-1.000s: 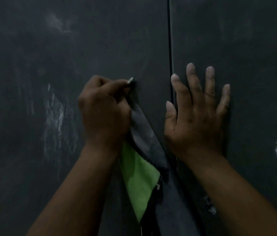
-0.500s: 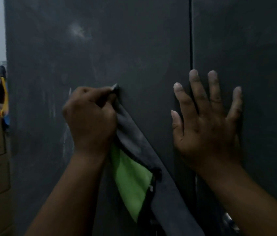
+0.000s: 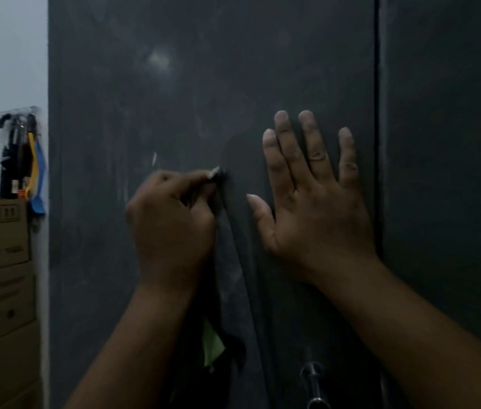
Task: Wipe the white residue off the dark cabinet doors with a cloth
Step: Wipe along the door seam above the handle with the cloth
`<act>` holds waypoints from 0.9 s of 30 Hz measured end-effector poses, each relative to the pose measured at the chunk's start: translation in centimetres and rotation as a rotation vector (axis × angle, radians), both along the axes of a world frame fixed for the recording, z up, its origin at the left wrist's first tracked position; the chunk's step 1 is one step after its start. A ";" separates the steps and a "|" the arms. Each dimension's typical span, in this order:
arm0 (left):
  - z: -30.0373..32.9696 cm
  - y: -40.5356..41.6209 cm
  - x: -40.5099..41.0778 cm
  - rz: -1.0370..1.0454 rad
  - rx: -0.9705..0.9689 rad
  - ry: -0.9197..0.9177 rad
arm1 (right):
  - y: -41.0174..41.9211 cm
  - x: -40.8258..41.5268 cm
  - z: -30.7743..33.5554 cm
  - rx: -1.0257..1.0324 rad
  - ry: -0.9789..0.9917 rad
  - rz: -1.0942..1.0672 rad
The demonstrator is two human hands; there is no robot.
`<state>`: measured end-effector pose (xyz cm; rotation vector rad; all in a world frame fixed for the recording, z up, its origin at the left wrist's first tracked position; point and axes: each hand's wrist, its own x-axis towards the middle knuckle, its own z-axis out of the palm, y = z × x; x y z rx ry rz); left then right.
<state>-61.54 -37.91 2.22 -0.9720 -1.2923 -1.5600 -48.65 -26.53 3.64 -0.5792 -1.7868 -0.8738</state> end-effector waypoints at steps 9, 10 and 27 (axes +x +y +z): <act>1.0 1.4 1.6 0.035 -0.005 0.200 | 0.2 -0.4 -0.5 0.009 0.066 0.059; -0.5 1.3 1.5 0.028 -0.021 0.215 | 0.2 -0.4 -0.6 0.006 0.069 0.068; -3.7 -1.2 -3.4 0.049 0.028 0.156 | -0.9 -1.8 -1.4 -0.037 0.135 0.030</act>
